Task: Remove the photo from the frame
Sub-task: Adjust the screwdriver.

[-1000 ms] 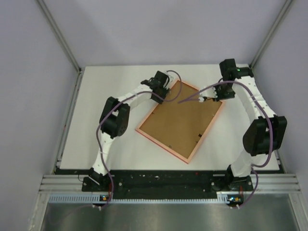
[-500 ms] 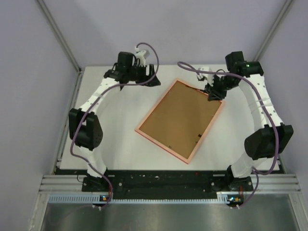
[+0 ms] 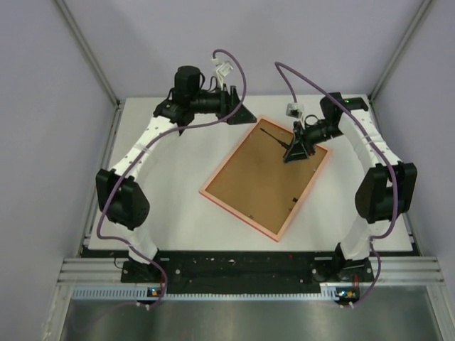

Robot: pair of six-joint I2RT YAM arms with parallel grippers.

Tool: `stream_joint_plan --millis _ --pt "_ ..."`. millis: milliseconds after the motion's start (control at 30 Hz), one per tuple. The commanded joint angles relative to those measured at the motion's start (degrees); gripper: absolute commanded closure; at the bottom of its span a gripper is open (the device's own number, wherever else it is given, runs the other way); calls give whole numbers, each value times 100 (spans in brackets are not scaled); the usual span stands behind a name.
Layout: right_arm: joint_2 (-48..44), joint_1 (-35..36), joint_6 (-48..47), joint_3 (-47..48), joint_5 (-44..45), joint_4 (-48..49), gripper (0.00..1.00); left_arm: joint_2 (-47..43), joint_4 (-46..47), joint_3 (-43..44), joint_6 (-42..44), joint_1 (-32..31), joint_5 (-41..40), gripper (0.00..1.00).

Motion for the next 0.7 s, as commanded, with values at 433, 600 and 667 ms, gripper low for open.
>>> stream_joint_plan --millis 433,600,667 --pt "-160 76 128 -138 -1436 -888 100 512 -723 847 665 -1023 -126 18" --pt "-196 93 163 -102 -1480 -888 100 583 -820 848 762 -1085 -223 25" --pt "-205 102 172 -102 -1471 -888 100 591 -811 856 762 -1094 -232 27"
